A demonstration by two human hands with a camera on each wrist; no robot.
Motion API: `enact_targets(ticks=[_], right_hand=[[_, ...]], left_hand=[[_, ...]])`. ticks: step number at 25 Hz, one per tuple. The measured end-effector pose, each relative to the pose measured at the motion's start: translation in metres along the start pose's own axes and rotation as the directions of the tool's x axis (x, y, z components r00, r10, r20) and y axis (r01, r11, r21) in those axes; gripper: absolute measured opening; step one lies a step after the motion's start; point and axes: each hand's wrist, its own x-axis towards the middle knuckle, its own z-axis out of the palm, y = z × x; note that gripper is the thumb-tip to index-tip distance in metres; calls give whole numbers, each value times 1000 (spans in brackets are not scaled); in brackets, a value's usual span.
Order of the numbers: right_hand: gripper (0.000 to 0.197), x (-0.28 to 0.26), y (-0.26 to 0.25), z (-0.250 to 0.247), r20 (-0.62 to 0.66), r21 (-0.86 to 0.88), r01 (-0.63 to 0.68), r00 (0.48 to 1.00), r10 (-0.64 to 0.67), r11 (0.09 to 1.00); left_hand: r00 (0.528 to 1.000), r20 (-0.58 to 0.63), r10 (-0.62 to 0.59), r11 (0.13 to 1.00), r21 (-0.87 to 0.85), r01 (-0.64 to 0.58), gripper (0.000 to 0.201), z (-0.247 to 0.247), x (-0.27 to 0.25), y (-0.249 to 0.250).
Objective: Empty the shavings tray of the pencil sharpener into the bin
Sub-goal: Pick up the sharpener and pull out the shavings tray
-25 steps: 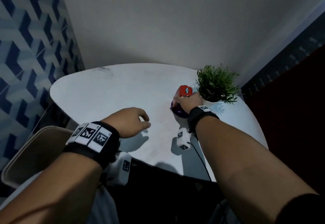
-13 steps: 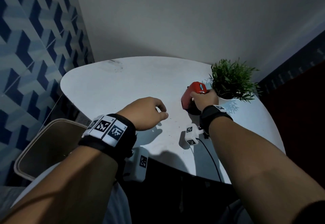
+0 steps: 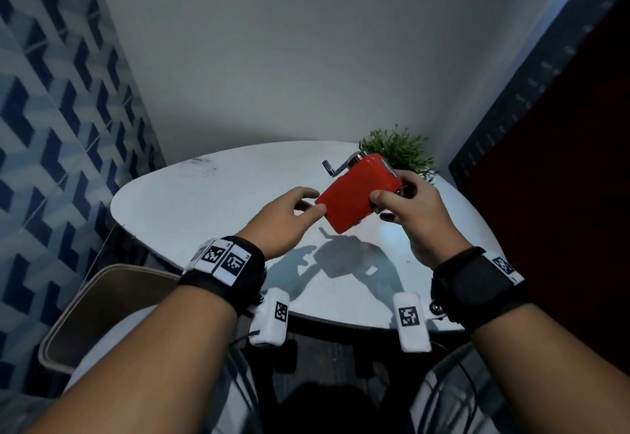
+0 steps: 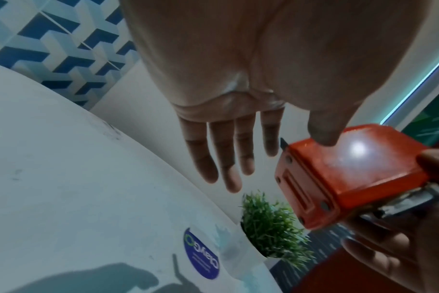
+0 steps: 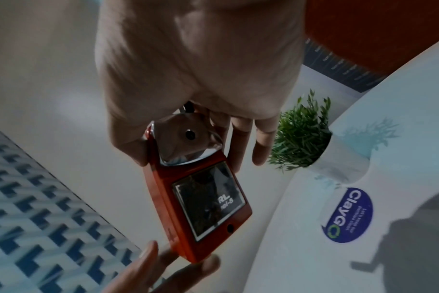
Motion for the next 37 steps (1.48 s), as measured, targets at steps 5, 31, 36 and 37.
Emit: enact_targets(ticks=[5, 31, 36, 37], right_hand=[[48, -47, -48, -10, 13, 76, 55, 998, -56, 996], [48, -8, -1, -3, 151, 139, -38, 988, 17, 990], [43, -3, -1, -16, 186, 66, -16, 983, 4, 998], [40, -4, -1, -19, 191, 62, -9, 982, -3, 998]], left_hand=[[989, -60, 132, 834, -533, -144, 42, 33, -31, 30], [985, -163, 62, 679, -716, -161, 58, 25, 11, 15], [982, -169, 90, 644, -742, -187, 37, 24, 9, 17], [982, -162, 97, 641, -744, -187, 38, 23, 9, 18]])
